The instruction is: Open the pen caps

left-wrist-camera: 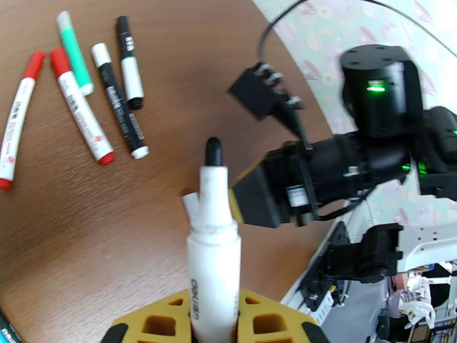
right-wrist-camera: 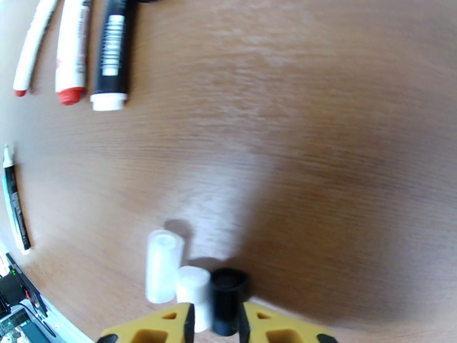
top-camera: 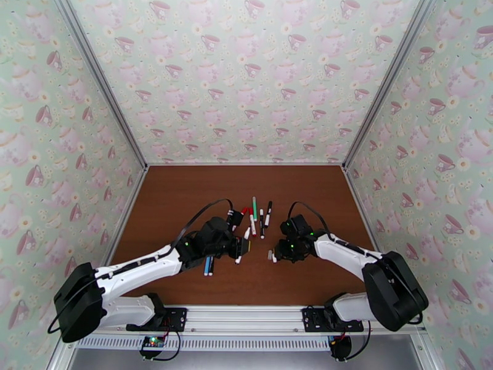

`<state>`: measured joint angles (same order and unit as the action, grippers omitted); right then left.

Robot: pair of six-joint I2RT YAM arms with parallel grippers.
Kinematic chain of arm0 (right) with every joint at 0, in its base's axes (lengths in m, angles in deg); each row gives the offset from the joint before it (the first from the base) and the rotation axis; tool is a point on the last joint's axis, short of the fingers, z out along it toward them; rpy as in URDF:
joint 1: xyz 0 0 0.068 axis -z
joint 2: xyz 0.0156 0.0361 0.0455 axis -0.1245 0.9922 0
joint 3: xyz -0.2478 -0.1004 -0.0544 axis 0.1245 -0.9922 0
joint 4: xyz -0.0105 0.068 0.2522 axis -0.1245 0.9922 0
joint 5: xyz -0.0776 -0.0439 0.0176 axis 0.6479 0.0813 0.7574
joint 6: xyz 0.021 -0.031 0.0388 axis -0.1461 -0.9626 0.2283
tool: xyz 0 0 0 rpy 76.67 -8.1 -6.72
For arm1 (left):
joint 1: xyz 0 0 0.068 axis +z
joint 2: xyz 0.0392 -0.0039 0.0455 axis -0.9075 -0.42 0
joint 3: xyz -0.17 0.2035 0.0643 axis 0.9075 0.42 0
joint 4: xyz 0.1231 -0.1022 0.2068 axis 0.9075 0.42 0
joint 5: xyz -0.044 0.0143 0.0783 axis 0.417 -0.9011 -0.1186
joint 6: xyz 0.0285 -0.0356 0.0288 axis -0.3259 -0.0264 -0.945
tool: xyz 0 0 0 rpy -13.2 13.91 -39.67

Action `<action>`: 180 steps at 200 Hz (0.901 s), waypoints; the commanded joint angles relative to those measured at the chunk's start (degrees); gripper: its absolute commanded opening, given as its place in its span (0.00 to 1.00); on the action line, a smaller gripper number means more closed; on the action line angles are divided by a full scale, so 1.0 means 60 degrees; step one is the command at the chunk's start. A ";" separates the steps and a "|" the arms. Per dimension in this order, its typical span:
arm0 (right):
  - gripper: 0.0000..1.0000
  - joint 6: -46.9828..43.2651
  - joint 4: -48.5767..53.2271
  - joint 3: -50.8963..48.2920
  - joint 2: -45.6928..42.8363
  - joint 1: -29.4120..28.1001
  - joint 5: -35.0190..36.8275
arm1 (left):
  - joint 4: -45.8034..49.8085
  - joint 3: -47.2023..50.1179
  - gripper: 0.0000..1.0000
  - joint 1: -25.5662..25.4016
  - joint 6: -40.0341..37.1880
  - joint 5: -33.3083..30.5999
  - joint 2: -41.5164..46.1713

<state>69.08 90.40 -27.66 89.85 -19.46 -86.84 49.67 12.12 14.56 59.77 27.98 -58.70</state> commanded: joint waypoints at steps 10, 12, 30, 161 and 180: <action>0.33 0.0164 0.0183 0.0170 -0.0651 -0.0047 0.0098 | 0.0663 0.0185 0.03 -0.0088 0.0234 -0.1155 0.0252; 0.33 0.0167 0.0188 0.0177 -0.0697 -0.0036 0.0110 | 0.0682 0.0206 0.03 -0.0090 0.0254 -0.1197 0.0260; 0.38 0.0256 0.0119 0.0156 -0.1143 -0.0047 0.0218 | 0.0789 0.0298 0.05 -0.0091 0.0393 -0.1519 0.0269; 1.00 0.1323 -0.0992 0.0075 -0.4013 -0.0047 -0.0358 | 0.2291 -0.0360 0.06 -0.0577 0.1227 -0.4141 -0.1275; 1.00 0.1413 -0.1010 0.0017 -0.4266 -0.0047 -0.0225 | 0.2769 -0.0600 0.05 -0.0715 0.1348 -0.4555 -0.1731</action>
<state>75.37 85.87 -27.66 66.28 -19.48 -88.76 62.19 11.49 11.08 66.33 6.06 -66.46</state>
